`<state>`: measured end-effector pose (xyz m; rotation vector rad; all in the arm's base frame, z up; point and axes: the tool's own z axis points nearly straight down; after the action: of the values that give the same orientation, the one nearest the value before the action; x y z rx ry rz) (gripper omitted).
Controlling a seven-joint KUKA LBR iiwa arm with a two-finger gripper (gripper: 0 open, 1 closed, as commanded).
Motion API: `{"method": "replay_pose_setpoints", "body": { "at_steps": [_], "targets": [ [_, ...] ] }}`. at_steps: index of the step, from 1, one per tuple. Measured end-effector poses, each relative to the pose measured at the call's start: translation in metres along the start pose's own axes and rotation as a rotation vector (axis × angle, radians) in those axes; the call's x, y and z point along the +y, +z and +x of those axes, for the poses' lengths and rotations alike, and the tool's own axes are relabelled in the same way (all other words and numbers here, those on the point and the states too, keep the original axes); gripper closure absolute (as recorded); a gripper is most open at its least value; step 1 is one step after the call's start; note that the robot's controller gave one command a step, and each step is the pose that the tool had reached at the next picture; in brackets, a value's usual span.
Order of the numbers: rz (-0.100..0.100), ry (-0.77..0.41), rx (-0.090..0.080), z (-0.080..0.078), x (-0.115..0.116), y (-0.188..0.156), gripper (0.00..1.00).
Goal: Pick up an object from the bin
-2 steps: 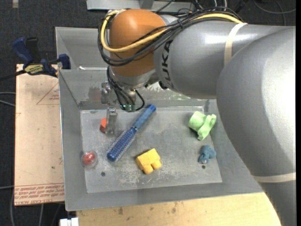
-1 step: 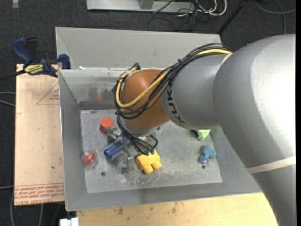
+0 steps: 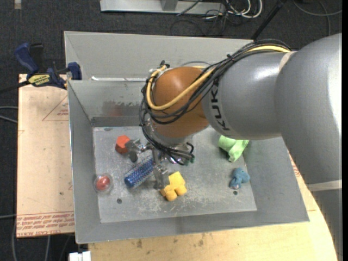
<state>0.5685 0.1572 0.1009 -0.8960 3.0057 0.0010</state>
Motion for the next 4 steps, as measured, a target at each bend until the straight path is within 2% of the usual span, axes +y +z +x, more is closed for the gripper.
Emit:
{"method": "replay_pose_setpoints", "body": {
  "at_steps": [1, 2, 3, 4],
  "targets": [
    [-0.001, -0.134, 0.001, -0.006, -0.012, 0.001, 0.0],
    [-0.003, -0.292, 0.003, -0.015, -0.015, 0.032, 0.0],
    [-0.004, -0.287, 0.0, -0.016, -0.015, 0.031, 0.0],
    [-0.005, -0.287, 0.001, -0.016, -0.014, 0.032, 1.0]
  ]
}}
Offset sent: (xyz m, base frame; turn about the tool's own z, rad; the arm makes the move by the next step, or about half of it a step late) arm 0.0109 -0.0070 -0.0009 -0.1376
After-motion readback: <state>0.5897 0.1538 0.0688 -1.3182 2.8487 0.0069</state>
